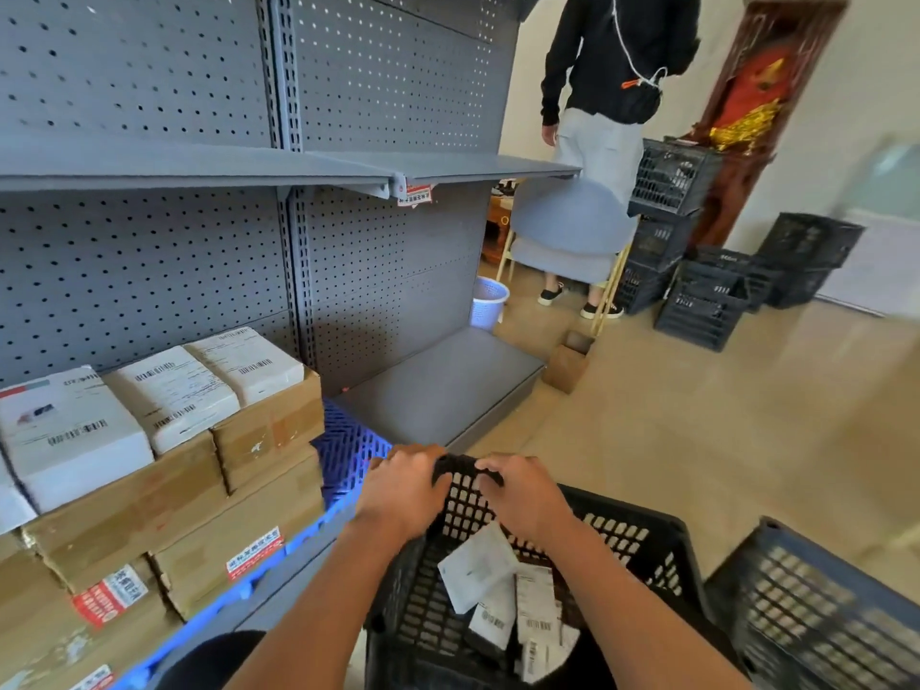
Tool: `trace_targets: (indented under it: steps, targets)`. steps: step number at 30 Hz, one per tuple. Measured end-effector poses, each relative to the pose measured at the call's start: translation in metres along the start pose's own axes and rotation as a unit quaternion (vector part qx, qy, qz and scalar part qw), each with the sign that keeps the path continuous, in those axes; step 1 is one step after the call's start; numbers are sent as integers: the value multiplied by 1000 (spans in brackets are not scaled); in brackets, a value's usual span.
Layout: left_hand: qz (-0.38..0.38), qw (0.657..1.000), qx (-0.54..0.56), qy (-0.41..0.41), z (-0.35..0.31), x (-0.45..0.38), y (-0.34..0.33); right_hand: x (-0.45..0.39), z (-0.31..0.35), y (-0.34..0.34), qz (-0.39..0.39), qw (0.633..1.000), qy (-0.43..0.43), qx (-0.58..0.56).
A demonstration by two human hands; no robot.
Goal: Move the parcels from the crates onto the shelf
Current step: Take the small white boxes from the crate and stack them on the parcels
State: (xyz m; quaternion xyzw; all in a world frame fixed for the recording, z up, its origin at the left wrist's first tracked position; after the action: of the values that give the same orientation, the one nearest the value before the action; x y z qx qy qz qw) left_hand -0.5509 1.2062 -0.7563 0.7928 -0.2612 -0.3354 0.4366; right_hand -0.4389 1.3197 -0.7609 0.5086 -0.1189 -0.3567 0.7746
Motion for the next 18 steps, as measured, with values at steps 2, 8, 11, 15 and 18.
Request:
trace_targets:
  steps: [2,8,11,15,18]
  targets:
    - [11,1000,8,-12,-9,1,-6,10,-14,13,-4,1000,-18,14]
    - [30,998,35,-40,-35,1,-13,38,-66,41,16,994,-92,62]
    - [40,997,37,-63,-51,6,-21,46,-84,50,12,990,-126,57]
    - [40,994,25,-94,-69,10,-34,58,-103,52,0,989,-140,38]
    - [56,992,21,-109,-83,11,-51,70,-123,47,-7,988,-154,25]
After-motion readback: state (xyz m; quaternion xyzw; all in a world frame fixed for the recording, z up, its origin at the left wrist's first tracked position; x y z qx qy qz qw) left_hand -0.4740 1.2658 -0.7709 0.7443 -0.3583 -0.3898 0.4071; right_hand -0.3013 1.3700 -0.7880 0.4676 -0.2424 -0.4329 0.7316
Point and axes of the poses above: each hand's wrist, its own x-axis away from the middle knuckle, its own y-axis out of the back of the hand, z = x × y, the point moved 7 cm from there along -x, towards the middle knuckle, and after that the axes turned 13 degrees about -z, right-handed, at the moved point
